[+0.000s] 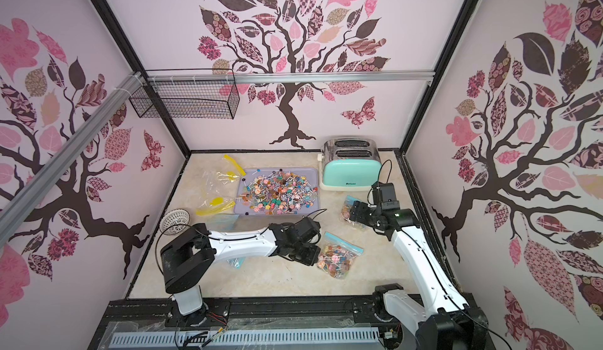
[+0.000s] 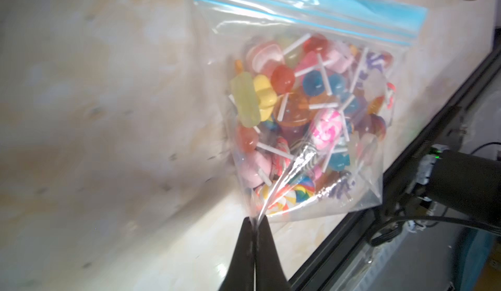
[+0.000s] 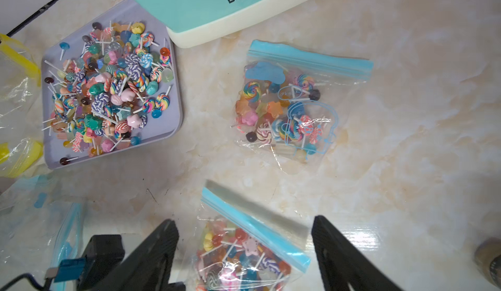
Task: Pour candies out of the ziploc bag
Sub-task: Move the ziploc bag to the center of the board.
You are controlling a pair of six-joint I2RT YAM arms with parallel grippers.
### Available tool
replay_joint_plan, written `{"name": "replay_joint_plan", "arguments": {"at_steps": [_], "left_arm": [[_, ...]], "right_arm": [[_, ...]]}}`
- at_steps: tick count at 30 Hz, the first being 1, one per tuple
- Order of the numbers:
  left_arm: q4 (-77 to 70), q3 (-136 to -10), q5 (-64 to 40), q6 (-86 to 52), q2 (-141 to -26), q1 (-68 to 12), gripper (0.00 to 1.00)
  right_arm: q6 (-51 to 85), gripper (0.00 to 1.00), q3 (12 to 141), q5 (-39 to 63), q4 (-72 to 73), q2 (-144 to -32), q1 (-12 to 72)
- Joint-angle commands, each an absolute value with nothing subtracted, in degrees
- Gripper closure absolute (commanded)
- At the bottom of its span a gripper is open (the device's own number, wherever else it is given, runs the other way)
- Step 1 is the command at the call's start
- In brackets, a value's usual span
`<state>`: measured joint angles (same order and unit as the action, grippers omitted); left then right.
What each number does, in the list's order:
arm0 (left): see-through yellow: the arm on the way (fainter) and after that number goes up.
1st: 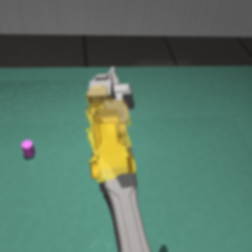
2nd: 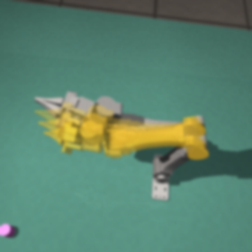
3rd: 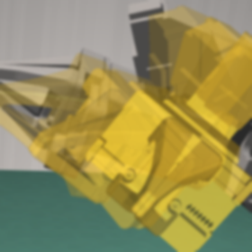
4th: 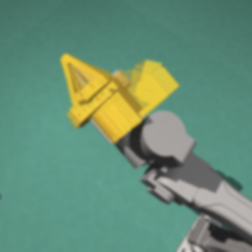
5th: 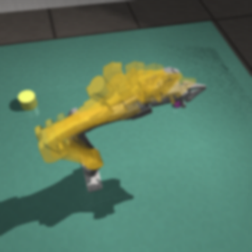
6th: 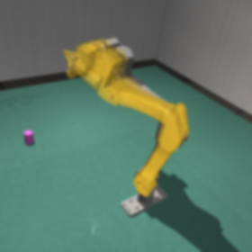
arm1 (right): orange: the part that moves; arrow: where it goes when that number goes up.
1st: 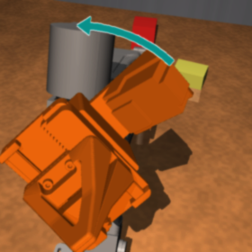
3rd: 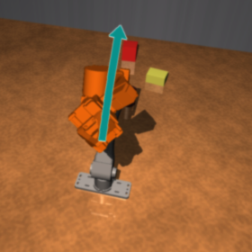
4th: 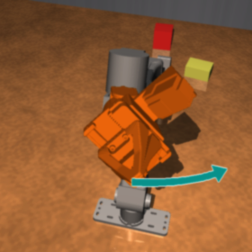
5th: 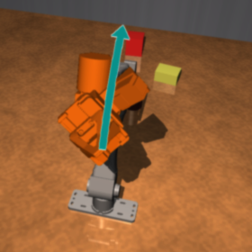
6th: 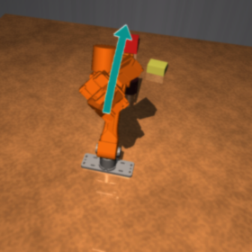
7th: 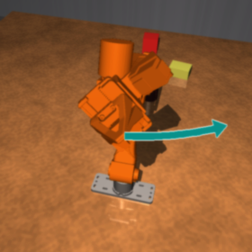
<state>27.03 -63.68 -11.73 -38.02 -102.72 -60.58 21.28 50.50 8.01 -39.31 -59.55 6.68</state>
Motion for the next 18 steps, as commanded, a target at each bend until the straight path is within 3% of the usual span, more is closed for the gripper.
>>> {"name": "replay_joint_plan", "arguments": {"at_steps": [1,9,17,18], "left_arm": [[38.8,-60.2,-4.9,-35.6,-98.9,-56.4,1.00],[46.2,-62.6,5.0,-30.0,-95.1,-47.7,1.00],[47.4,-70.5,7.9,-26.5,-94.5,-46.8,1.00],[46.9,-70.7,8.2,-26.5,-93.8,-46.8,0.96]], "right_arm": [[20.0,0.18,49.9,12.1,-38.9,-60.1,6.7],[20.4,0.20,45.5,19.6,-35.3,-61.5,9.2],[27.7,0.24,39.5,22.8,-24.8,-67.1,22.2],[28.4,0.24,39.0,23.0,-23.6,-67.9,23.6]]}}
